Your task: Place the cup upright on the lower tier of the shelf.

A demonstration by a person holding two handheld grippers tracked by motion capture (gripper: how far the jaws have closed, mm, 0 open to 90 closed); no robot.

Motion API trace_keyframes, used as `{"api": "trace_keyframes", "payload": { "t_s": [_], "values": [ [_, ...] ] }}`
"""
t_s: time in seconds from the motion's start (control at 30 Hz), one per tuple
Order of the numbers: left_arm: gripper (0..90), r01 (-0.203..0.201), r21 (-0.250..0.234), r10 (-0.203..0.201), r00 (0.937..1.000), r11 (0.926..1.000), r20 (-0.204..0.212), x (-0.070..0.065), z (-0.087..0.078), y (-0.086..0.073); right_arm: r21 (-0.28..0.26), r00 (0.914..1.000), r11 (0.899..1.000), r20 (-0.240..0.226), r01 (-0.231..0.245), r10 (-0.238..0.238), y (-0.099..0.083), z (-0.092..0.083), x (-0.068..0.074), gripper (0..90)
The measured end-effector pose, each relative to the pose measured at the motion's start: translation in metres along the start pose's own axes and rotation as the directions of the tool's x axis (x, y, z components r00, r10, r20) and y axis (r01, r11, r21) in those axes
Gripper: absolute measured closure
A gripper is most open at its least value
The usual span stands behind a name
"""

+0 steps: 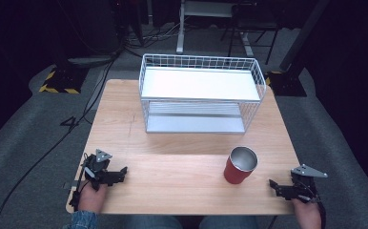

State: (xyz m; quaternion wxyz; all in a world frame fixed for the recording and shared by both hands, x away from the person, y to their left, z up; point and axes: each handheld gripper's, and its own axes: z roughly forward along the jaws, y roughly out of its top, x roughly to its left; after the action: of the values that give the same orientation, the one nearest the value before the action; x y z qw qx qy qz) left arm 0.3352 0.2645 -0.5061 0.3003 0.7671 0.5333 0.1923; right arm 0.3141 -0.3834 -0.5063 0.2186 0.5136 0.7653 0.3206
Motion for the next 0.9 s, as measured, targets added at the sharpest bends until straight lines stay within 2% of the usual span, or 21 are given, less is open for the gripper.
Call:
{"api": "trace_keyframes", "payload": {
  "t_s": [0.1, 0.33, 0.43, 0.7, 0.8, 0.9],
  "values": [
    [0.4, 0.001, 0.000, -0.001, 1.0000, 1.0000, -0.001, 0.000, 0.000, 0.000, -0.018, 1.0000, 1.000, 0.005, -0.006, 0.006, -0.003, -0.001, 0.001, 0.0],
    [0.4, 0.000, -0.002, 0.000, 1.0000, 1.0000, -0.003, 0.000, 0.000, 0.000, -0.014, 0.9998, 1.000, 0.006, -0.018, 0.018, -0.002, -0.001, 0.001, 0.0],
    [0.4, 0.004, -0.002, -0.004, 1.0000, 1.0000, -0.003, 0.000, 0.000, 0.000, -0.019, 0.9991, 0.999, -0.001, -0.041, 0.041, -0.002, -0.001, 0.001, 0.0],
    [0.4, 0.002, -0.002, -0.002, 1.0000, 1.0000, -0.002, 0.000, 0.000, 0.000, -0.102, 0.9973, 0.993, 0.027, -0.065, 0.068, -0.001, -0.015, 0.000, 0.0],
    [0.4, 0.002, 0.000, -0.002, 1.0000, 1.0000, -0.002, 0.000, 0.000, 0.000, -0.111, 0.9983, 0.992, -0.024, -0.056, 0.053, 0.000, -0.018, 0.001, 0.1],
    [0.4, 0.002, -0.001, -0.002, 1.0000, 1.0000, -0.001, 0.000, 0.000, 0.000, -0.141, 0.9996, 0.990, -0.026, -0.017, 0.014, 0.002, -0.023, 0.007, 0.6]
  ]
}}
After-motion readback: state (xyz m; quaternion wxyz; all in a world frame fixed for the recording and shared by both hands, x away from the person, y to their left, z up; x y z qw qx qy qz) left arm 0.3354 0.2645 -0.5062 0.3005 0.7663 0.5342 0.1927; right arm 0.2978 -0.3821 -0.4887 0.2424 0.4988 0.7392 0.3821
